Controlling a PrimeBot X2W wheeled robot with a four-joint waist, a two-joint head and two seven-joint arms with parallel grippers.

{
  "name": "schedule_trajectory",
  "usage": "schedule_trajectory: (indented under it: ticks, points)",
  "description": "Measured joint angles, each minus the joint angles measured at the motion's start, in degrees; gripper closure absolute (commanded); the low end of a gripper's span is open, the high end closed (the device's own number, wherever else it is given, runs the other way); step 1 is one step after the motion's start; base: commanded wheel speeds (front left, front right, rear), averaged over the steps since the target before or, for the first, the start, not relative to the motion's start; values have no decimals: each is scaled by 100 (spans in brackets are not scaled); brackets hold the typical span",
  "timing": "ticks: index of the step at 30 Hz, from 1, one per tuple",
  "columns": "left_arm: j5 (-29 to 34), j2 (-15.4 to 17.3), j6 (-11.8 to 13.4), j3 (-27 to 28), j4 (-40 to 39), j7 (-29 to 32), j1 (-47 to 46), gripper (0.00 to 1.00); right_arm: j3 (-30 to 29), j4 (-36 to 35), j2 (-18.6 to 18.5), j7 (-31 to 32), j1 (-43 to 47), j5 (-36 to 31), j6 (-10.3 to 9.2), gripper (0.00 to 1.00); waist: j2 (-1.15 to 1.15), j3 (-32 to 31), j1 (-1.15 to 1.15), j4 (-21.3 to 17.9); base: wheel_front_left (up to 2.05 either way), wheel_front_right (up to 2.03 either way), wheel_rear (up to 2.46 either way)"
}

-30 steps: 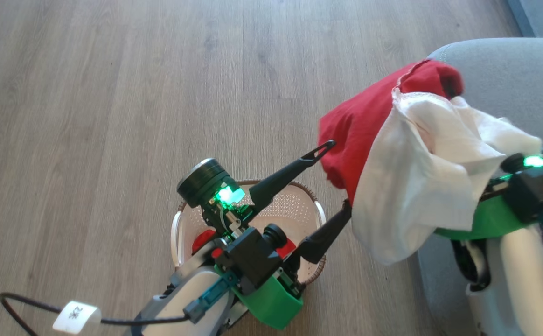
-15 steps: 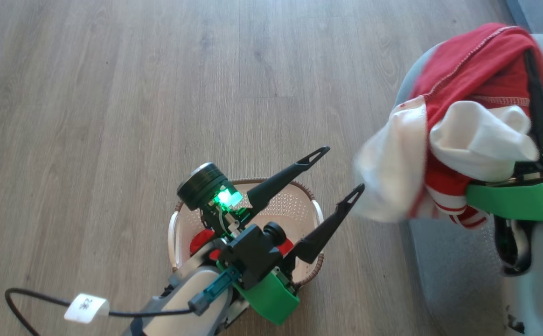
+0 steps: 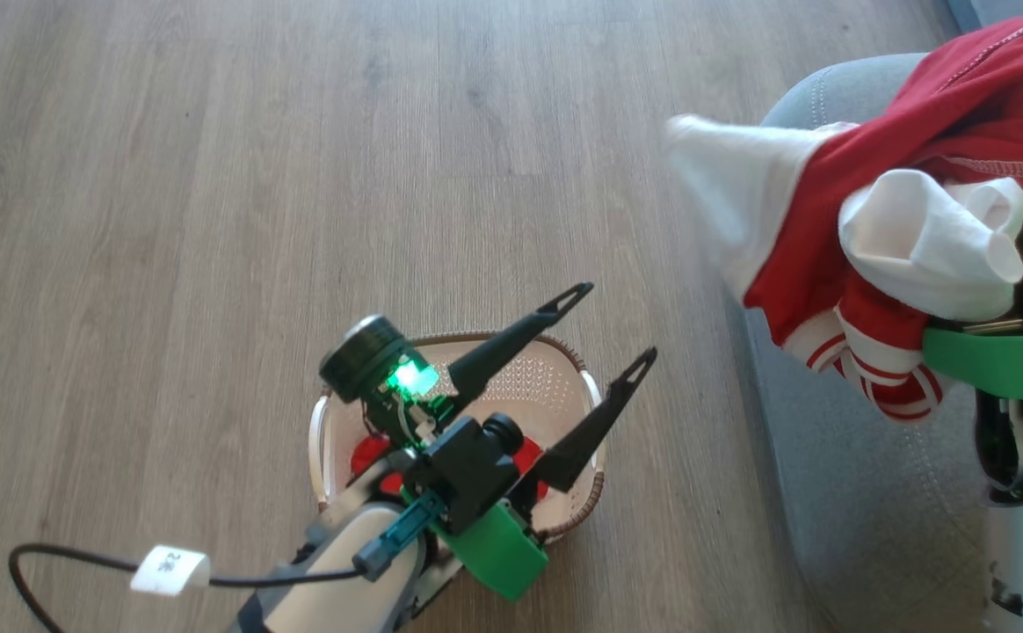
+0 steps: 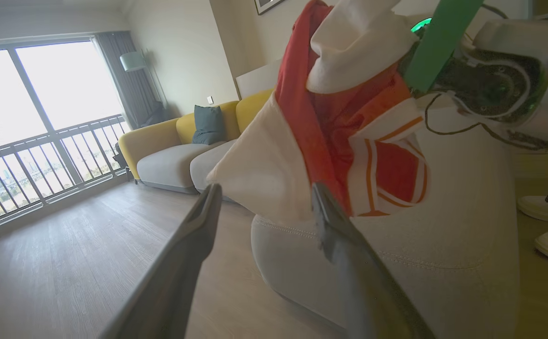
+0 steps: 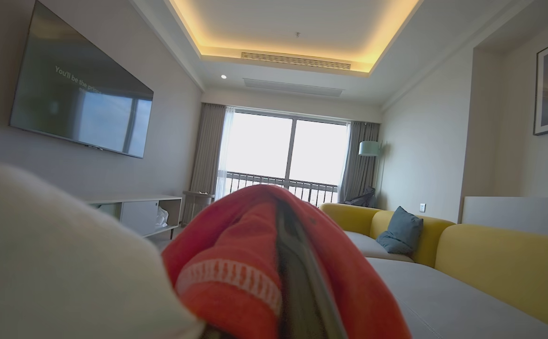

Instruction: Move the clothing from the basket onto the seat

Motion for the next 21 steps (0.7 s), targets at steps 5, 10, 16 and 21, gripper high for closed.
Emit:
schedule_trajectory:
  ticks: [5,10,16,21]
  points:
    - [-2,4,4,20,127,0,191,0,-10,5,-30,0,13,1,0,100,0,36,0,-8,0,0,0]
    - [-41,-3,5,67,250,0,224,0,-58,58,-22,0,75,2,0,100,0,25,0,-8,0,0,0]
    - [-68,-4,4,96,621,1,558,0,-76,109,41,0,308,22,0,100,0,-11,0,-4,0,0,0]
    - [-154,-10,3,187,914,1,747,0,-112,146,85,0,413,35,0,100,0,-24,0,-14,0,0,0]
